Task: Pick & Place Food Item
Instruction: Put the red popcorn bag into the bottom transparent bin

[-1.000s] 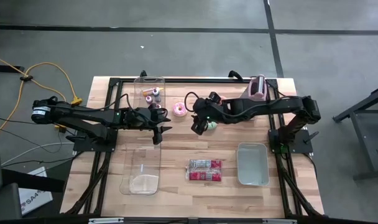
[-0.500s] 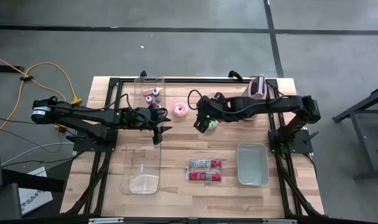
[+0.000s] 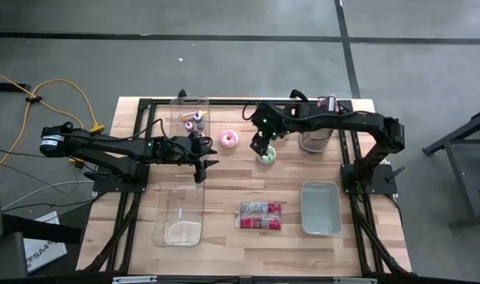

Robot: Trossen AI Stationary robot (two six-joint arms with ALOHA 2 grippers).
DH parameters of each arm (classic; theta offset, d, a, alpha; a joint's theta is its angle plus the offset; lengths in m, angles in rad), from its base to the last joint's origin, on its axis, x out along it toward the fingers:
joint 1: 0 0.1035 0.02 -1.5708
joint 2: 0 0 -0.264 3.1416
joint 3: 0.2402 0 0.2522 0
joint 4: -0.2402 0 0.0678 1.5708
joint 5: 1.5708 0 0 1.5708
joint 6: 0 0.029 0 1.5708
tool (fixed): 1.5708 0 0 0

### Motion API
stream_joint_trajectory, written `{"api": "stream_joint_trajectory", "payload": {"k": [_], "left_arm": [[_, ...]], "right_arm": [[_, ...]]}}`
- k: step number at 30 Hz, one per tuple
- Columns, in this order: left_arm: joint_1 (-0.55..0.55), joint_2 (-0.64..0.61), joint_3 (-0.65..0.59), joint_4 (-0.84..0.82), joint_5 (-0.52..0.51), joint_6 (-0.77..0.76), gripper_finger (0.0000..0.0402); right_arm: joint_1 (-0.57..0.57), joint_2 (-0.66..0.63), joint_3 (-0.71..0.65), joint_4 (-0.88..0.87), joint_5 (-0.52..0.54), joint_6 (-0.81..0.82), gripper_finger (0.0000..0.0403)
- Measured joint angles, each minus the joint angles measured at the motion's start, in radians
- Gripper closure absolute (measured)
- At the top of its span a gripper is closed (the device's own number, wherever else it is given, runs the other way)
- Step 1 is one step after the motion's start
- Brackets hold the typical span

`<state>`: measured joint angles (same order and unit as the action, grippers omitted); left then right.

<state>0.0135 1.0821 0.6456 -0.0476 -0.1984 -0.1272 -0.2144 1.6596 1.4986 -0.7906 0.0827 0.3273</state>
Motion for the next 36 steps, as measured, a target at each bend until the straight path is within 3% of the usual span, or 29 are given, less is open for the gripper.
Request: {"api": "stream_joint_trajectory", "payload": {"k": [12, 21, 31, 36], "left_arm": [[0.0, 0.0, 0.0, 0.0, 0.0, 0.0, 0.024], [0.0, 0.0, 0.0, 0.001, 0.0, 0.0, 0.024], [0.0, 0.0, 0.0, 0.004, 0.0, 0.0, 0.024], [0.0, 0.0, 0.0, 0.004, 0.0, 0.0, 0.024]], "right_arm": [[-0.011, 0.02, 0.0, -0.016, -0.037, -0.067, 0.0179], [-0.008, 0.044, 0.0, -0.101, -0.253, -0.037, 0.0179], [0.009, 0.161, -0.001, -0.175, -0.456, -0.036, 0.0179], [0.047, 0.202, -0.002, -0.229, -0.477, -0.028, 0.0179]]}}
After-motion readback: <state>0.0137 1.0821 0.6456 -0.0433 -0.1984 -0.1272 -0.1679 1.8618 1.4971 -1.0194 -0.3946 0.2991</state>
